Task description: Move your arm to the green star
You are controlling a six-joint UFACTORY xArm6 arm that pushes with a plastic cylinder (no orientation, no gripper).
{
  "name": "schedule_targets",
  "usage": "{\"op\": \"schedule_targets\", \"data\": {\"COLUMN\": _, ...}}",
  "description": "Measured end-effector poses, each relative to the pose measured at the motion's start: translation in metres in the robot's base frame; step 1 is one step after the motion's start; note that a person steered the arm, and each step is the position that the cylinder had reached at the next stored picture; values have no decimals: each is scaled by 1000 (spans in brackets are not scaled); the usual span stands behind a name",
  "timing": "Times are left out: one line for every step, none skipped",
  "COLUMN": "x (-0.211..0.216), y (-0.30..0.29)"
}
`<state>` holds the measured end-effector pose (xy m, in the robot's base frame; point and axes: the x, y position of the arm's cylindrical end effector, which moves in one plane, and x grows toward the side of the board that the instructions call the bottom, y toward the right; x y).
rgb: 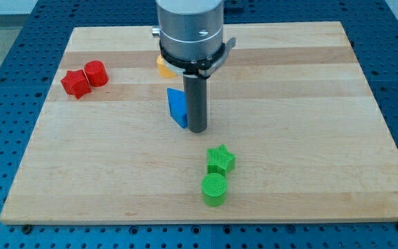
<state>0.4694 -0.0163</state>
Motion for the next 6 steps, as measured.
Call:
{"op": "schedule_targets", "data": {"x": 0, "y": 41}}
{"op": "schedule_targets", "data": {"x": 0, "y": 60}}
{"op": "schedule_targets", "data": {"x": 0, "y": 60}}
{"op": "schedule_targets", "data": {"x": 11, "y": 59}}
{"op": "schedule_targets", "data": {"x": 36, "y": 51}}
{"op": "schedule_targets", "data": {"x": 47, "y": 47}}
